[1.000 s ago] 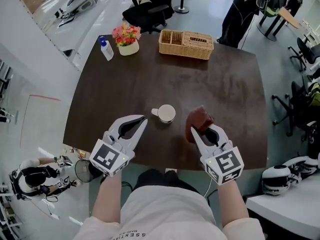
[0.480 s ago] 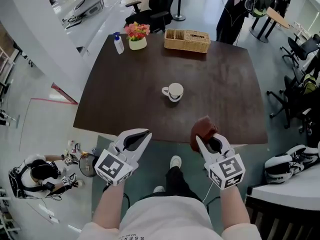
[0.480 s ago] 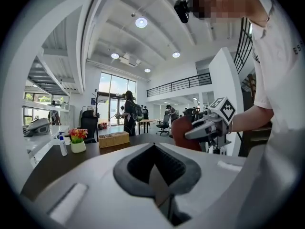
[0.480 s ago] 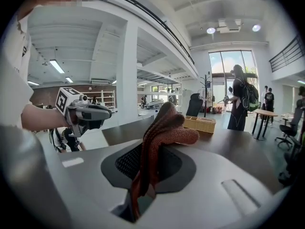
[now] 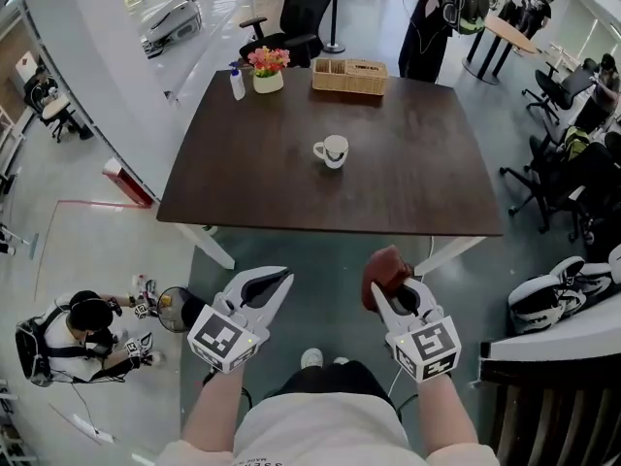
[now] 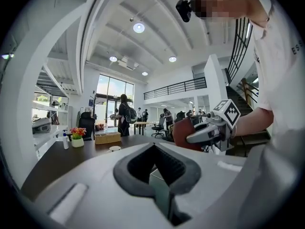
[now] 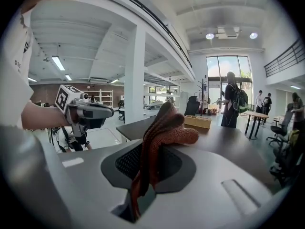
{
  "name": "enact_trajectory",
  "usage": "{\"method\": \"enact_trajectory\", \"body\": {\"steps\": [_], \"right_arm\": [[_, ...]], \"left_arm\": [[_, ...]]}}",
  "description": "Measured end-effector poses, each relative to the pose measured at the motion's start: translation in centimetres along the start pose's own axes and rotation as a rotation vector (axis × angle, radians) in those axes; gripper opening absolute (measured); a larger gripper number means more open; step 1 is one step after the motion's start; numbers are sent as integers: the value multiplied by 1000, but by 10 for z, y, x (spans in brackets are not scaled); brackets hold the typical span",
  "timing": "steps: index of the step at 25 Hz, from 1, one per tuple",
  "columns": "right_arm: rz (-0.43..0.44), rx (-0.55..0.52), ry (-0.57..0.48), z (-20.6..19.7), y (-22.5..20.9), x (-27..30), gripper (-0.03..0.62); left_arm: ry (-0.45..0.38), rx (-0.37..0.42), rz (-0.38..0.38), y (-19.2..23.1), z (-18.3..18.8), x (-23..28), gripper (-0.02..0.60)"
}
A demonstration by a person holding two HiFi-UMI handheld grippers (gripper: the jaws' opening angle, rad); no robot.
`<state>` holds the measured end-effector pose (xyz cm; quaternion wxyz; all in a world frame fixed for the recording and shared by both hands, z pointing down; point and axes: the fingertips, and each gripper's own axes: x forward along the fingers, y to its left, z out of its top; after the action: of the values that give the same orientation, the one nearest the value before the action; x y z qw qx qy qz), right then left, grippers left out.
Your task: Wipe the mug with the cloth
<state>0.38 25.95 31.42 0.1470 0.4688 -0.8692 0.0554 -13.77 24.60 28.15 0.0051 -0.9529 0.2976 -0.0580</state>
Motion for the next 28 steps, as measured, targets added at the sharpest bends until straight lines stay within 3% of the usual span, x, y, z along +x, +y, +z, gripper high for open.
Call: {"method": "enact_trajectory", "body": {"steps": [7, 15, 22, 28], "right_arm": [[-24, -12, -23, -12, 49, -70, 83], [-16, -48, -81, -2, 108, -149, 81], [-53, -43, -99, -21, 130, -199, 77], [-71, -27, -118, -27, 133, -210, 77]], "left_arm": [[-28, -42, 23, -70, 16, -51, 6], [-41, -17, 73, -143, 31, -106, 6], [-23, 9, 56, -197, 33, -126, 6], [-13, 16, 24, -213, 29, -123, 6]]}}
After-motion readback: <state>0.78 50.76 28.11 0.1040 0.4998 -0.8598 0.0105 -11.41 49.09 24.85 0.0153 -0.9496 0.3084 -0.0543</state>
